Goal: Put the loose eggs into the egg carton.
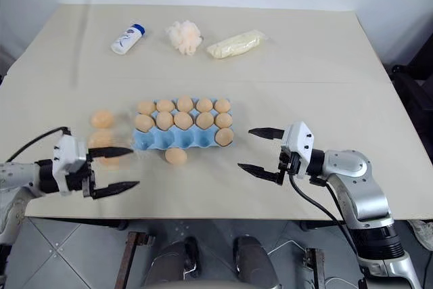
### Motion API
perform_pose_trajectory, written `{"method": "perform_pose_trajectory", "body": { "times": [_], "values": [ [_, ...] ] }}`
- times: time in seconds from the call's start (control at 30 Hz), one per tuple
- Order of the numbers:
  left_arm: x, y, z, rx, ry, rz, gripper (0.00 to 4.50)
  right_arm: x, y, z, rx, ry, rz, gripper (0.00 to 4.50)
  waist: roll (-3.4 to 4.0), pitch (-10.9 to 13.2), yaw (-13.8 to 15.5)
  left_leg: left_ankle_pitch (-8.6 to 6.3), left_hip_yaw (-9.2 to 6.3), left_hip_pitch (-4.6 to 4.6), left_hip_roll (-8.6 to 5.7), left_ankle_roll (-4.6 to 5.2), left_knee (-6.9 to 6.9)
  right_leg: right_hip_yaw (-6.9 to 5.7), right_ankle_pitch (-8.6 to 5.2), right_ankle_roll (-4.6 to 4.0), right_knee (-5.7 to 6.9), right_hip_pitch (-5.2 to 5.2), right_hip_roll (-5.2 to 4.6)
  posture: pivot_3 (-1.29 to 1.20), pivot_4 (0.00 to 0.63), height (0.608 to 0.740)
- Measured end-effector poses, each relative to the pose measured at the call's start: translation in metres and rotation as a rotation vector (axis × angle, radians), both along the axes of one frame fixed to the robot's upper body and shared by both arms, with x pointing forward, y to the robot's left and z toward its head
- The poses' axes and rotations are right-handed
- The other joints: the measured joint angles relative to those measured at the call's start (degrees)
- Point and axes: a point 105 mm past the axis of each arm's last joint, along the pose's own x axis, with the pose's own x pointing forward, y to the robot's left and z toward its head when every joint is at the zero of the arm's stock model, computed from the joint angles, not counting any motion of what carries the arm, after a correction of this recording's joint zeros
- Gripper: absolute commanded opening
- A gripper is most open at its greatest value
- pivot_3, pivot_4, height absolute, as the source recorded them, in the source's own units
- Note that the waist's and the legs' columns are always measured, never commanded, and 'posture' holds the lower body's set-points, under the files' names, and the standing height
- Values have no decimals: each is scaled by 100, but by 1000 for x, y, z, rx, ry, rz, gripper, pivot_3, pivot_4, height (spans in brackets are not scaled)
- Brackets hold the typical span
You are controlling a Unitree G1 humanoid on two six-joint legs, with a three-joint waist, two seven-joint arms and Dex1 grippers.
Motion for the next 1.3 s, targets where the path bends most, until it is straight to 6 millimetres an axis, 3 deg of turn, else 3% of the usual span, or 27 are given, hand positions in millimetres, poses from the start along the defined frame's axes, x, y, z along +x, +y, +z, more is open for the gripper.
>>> {"method": "perform_pose_trajectory", "body": {
  "times": [0.23,0.47,0.77,1.0,1.13,1.23,1.3],
  "values": [
    [9,-30,-4,-140,-46,155,4500,-9,9,-3,-18,-7,81,4448,-2,-1,29,-14,-10,3,0,33,15,-1,4,-2,5,11,-1,0,150,740],
    [11,-56,-33,-177,4,313,4500,-7,8,-3,-8,-13,55,4448,-2,-2,30,-15,-13,4,-1,33,21,1,4,-2,6,12,1,0,150,740],
    [23,-84,-44,-228,-40,481,4500,-8,9,-3,4,-12,42,4448,-3,-2,45,-19,-16,4,-1,40,39,1,9,1,9,21,1,0,150,740],
    [38,-92,-41,-264,-67,539,4500,-10,10,-4,18,3,31,4448,-3,-2,110,-19,-17,4,-1,41,48,0,10,2,9,24,1,0,150,740],
    [43,-98,-40,-279,-73,553,3558,-10,11,-3,28,3,20,4500,-3,-2,156,-20,-16,3,-1,40,55,0,11,5,8,27,1,0,150,740],
    [44,-101,-41,-282,-71,554,2603,-9,12,-4,41,6,10,4500,-3,-2,160,-21,-17,4,-1,41,57,0,12,6,9,30,1,0,150,740],
    [44,-101,-41,-282,-71,554,2390,-9,11,-5,44,11,2,4500,-3,-2,160,-21,-17,4,-1,42,58,0,12,6,9,30,1,0,150,740]
  ]
}}
